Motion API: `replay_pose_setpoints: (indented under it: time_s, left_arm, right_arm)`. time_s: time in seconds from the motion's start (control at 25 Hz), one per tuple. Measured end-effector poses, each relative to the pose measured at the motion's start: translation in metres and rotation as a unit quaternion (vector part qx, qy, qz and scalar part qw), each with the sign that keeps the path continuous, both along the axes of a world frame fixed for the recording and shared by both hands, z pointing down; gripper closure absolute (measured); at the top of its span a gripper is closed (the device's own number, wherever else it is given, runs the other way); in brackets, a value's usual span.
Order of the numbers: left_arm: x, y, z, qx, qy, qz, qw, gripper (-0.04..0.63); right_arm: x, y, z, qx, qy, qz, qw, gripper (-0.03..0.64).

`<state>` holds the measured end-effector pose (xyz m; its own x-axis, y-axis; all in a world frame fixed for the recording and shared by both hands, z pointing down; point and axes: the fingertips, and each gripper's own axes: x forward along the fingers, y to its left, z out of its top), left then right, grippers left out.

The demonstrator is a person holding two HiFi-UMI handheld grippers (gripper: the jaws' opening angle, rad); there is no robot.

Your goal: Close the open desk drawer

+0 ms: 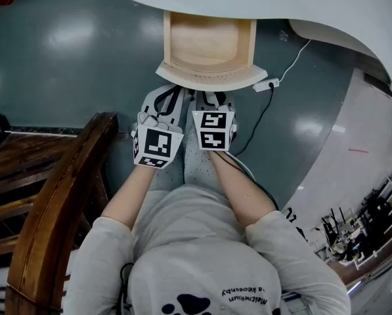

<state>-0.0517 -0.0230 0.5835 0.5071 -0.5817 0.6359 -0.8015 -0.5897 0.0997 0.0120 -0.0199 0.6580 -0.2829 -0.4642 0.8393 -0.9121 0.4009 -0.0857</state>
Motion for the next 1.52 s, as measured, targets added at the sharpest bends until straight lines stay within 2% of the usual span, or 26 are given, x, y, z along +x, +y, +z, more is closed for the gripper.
replay_pose_setpoints:
  time_s: [0.4, 1.52]
  left_arm:
    - [-0.019, -0.031, 0.0, 0.004, -0.001, -0.047, 0.9989, 0.588]
    - [-0.021, -0.111, -0.009, 0.031, 0.002, -0.043, 0.9986, 0.588]
  right_arm:
    - [-0.002, -0.019, -0.002, 0.002, 0.001, -0.001, 1.0, 0.505]
    - [-0.009, -0.099, -0.008, 0.034, 0.002, -0.008, 0.999, 0.506]
